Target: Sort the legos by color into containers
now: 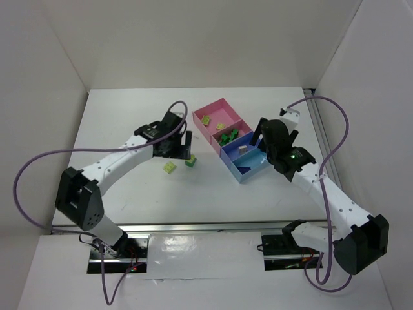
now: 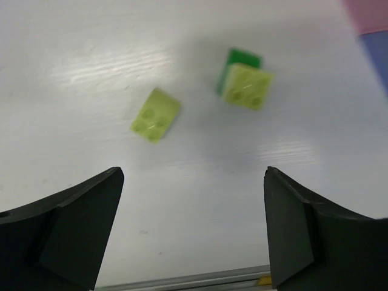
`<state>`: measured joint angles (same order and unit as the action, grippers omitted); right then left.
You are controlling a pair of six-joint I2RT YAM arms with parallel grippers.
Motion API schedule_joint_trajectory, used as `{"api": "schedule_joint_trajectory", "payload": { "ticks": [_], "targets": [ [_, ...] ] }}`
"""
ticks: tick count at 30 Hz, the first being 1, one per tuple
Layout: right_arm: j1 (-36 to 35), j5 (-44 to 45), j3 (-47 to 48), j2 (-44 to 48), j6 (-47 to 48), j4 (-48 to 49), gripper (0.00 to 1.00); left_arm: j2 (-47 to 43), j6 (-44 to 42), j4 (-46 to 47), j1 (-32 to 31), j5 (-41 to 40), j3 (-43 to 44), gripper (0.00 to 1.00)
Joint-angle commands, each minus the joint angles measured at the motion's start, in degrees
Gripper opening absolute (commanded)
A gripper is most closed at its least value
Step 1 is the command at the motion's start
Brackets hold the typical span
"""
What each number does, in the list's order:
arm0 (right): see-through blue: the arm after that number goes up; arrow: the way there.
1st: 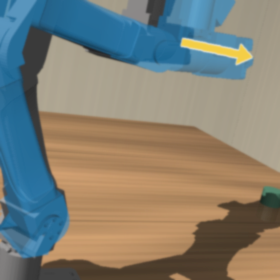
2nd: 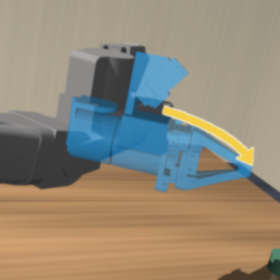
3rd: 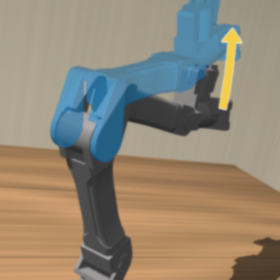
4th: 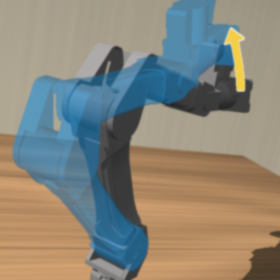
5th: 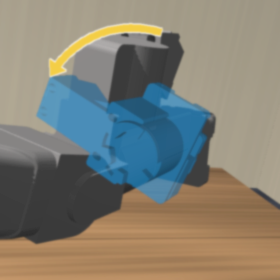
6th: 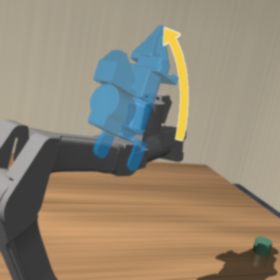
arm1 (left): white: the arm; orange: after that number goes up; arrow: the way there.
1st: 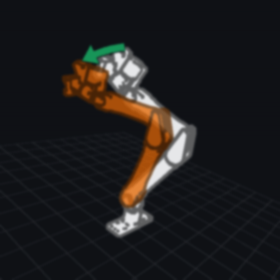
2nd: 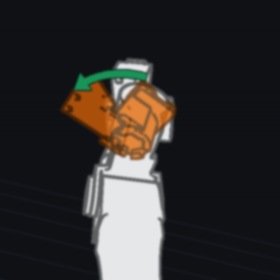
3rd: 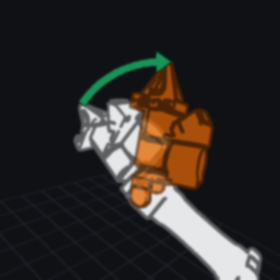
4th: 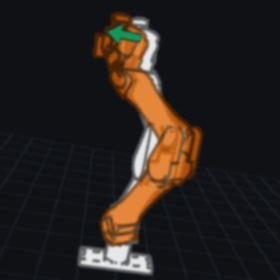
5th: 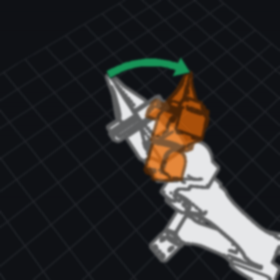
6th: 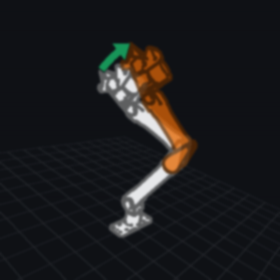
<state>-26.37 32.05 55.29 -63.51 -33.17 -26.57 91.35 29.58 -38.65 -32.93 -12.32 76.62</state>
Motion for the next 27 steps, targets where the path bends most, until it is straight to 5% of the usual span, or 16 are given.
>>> {"api": "schedule_joint_trajectory", "payload": {
  "ticks": [1, 7, 18, 22, 27],
  "targets": [
    [0.09, -0.67, -0.44, 0.14, -0.23, 1.86, 0.88, -3.36, -2.07, 0.77, 2.25, -2.63, -8.66, 0.98],
    [-0.44, -1.2, 0.17, -0.92, -0.76, 1.87, 0.88, 0.22, -2.07, 1.3, 6.19, -0.09, -13.07, 0.98],
    [-0.96, -1.2, 0.17, -0.39, -1.29, 1.34, 0.88, 13.84, 0.21, 3.32, 9.02, 1.86, -6.49, 0.89],
    [-0.96, -1.2, 0.17, -0.39, -1.29, 0.82, 0.88, 14.91, 1.71, 3.94, 10.08, 0.71, -5.96, 0.74],
    [-0.96, -1.2, 0.17, -0.39, -1.29, 0.82, 0.88, 13.41, 2.85, 3.94, 10.6, 1.33, -5.96, 0.42]
  ]
}}
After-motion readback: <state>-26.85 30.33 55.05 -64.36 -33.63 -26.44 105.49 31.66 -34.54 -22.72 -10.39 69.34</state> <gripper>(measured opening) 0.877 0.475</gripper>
